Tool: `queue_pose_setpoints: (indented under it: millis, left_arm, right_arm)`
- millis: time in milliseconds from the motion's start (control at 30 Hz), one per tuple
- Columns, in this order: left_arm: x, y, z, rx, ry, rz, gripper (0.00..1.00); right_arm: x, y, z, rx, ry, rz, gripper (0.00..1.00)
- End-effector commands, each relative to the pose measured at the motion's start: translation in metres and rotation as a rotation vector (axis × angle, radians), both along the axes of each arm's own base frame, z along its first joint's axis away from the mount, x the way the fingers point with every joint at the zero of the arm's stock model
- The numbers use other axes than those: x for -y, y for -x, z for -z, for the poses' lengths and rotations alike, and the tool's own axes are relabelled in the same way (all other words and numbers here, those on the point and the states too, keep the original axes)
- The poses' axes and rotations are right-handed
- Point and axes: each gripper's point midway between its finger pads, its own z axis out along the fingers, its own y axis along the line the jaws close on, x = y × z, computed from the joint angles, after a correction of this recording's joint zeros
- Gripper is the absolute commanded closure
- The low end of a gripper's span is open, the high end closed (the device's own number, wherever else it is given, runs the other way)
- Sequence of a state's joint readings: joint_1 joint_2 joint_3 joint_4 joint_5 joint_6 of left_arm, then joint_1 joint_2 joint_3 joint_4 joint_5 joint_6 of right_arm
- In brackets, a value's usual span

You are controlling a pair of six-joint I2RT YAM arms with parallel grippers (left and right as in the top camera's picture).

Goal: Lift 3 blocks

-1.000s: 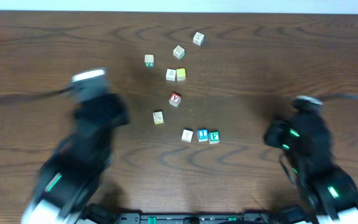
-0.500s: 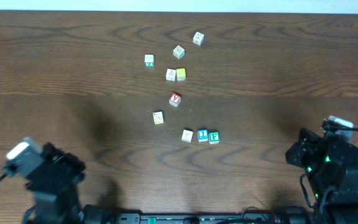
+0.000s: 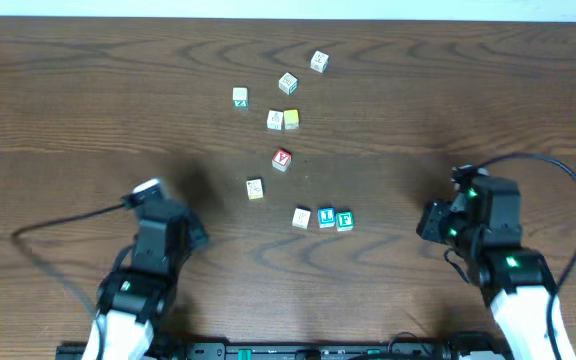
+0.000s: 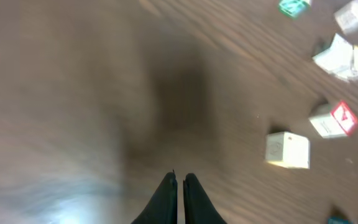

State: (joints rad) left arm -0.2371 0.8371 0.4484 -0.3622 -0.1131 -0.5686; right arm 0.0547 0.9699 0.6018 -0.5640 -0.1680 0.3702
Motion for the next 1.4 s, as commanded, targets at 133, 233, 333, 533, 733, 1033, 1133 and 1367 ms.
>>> queue_pose_setpoints:
  millis: [133, 233, 333, 533, 733, 1033, 1133, 1367]
  left_arm:
    - [0.072, -0.013, 0.05, -0.14, 0.15, 0.295, 0.93]
    - [0.086, -0.01, 0.063, -0.177, 0.173, 0.372, 0.93]
    - [0.104, 0.002, 0.07, -0.21, 0.199, 0.537, 0.93]
    - [0.125, 0.001, 0.06, -0.161, 0.276, 0.648, 0.93]
    - [0.135, 0.002, 0.064, -0.17, 0.325, 0.683, 0.93]
    - [0.143, 0.003, 0.074, -0.195, 0.374, 0.704, 0.93]
    - [0.144, 0.003, 0.074, -0.192, 0.376, 0.707, 0.93]
    - [0.13, -0.004, 0.083, -0.21, 0.316, 0.621, 0.93]
  right_arm:
    - [-0.031, -0.004, 0.055, -0.176, -0.105, -0.138, 0.99]
    - [-0.042, -0.005, 0.064, -0.195, -0.152, -0.19, 0.99]
    - [-0.046, -0.004, 0.072, -0.209, -0.151, -0.239, 0.99]
    - [-0.059, -0.008, 0.063, -0.168, -0.216, -0.288, 0.99]
    - [-0.07, -0.008, 0.064, -0.171, -0.246, -0.317, 0.99]
    - [-0.078, -0.004, 0.068, -0.194, -0.259, -0.33, 0.99]
    - [-0.083, -0.001, 0.065, -0.198, -0.293, -0.35, 0.99]
    - [-0.067, 0.002, 0.077, -0.266, -0.234, -0.225, 0.99]
